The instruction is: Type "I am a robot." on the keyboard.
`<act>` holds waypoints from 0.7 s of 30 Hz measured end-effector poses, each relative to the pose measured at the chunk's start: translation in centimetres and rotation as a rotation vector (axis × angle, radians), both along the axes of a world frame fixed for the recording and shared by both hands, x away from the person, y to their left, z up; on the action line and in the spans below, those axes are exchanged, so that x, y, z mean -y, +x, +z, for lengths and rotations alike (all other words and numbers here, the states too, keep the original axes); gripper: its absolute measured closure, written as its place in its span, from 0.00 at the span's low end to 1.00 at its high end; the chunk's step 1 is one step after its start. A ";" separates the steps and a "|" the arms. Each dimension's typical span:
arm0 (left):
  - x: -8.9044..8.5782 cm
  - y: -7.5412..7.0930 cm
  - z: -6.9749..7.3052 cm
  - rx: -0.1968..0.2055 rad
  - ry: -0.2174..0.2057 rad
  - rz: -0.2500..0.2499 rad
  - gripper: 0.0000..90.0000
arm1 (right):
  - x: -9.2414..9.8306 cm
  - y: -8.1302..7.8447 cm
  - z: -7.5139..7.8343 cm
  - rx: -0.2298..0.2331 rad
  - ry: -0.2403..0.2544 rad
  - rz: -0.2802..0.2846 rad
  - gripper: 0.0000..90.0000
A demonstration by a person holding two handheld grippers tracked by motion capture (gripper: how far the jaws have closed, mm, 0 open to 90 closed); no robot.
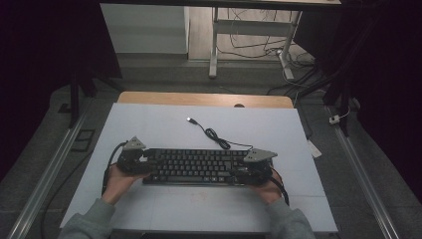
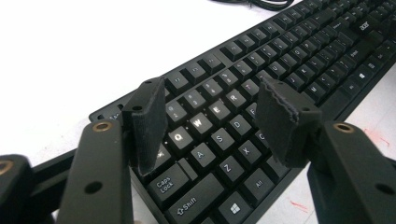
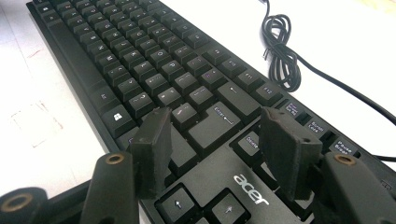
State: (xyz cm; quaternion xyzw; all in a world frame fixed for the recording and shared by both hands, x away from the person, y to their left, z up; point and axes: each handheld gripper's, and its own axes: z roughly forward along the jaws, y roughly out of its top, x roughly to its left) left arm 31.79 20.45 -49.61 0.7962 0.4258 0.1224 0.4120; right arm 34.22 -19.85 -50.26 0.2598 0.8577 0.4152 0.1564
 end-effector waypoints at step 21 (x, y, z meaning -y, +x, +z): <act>2.8 -0.7 0.3 -0.018 -0.016 -0.102 0.45 | -0.1 0.0 -0.1 -0.004 0.002 0.006 0.49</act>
